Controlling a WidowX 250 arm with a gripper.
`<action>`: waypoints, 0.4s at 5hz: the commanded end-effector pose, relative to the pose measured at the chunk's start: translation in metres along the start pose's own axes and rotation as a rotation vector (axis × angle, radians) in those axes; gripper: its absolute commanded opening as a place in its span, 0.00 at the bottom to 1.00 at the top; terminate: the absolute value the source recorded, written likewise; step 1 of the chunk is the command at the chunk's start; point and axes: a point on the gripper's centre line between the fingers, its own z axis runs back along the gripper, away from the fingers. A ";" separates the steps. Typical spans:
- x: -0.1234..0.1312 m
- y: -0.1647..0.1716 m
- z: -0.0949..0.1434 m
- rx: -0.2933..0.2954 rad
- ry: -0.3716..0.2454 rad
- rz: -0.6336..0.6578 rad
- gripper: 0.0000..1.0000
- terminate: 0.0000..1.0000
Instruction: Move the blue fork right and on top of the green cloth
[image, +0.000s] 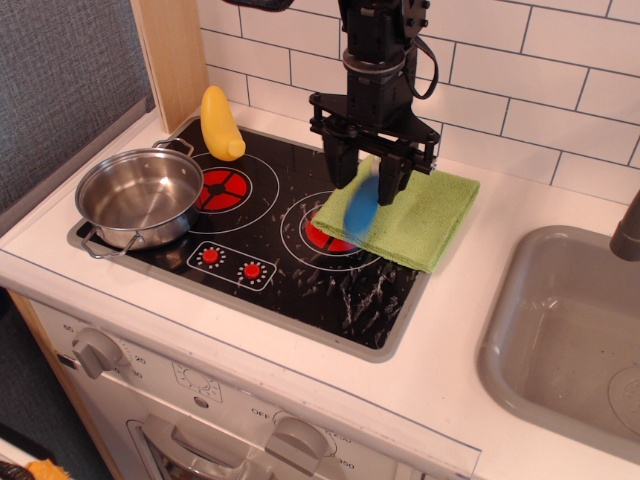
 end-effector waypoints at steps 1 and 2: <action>-0.018 0.018 0.049 0.046 -0.109 0.025 1.00 0.00; -0.027 0.028 0.050 0.026 -0.082 0.021 1.00 0.00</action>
